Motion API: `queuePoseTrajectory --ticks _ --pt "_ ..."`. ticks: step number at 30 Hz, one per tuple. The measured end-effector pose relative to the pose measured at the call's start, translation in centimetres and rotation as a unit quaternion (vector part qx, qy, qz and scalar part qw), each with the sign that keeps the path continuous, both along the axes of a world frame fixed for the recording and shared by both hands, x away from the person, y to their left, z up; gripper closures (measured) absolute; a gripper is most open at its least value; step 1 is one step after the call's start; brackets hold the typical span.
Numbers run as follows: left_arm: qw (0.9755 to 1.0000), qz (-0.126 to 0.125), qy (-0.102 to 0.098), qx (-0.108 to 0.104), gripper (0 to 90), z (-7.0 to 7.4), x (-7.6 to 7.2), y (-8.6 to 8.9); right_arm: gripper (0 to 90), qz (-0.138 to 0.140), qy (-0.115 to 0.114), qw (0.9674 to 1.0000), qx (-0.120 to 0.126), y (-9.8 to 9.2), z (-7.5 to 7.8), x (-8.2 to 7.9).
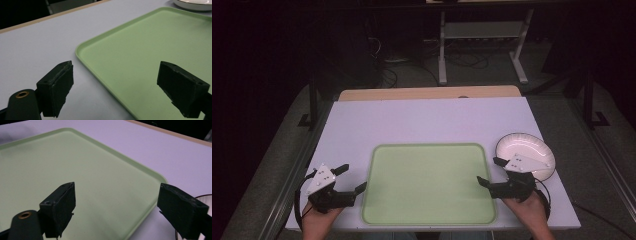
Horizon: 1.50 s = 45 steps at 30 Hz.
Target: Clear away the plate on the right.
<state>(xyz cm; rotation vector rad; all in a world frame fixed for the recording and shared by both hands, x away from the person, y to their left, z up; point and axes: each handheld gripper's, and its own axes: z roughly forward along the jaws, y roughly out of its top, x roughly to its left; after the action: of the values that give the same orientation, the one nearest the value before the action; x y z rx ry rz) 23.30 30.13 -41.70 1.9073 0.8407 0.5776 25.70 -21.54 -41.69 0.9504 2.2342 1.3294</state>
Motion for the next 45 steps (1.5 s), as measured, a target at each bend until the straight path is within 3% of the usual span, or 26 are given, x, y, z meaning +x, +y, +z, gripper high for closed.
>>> queuePoseTrajectory --ticks 30,34,45 --pt "1.0000 -0.006 -0.001 0.003 13.6 0.0 -0.1 -0.2 14.5 -0.001 -0.001 0.9998 0.018 -1.3 1.0 -1.0" --pt "1.0000 -0.004 0.000 0.001 13.6 0.0 -0.1 -0.1 14.5 -0.004 0.002 0.9996 0.028 -1.9 1.1 -1.3" --pt "1.0000 -0.002 -0.002 0.001 13.6 0.1 -0.2 -0.1 14.5 -0.005 0.022 0.9995 0.022 -3.0 1.5 -1.6"
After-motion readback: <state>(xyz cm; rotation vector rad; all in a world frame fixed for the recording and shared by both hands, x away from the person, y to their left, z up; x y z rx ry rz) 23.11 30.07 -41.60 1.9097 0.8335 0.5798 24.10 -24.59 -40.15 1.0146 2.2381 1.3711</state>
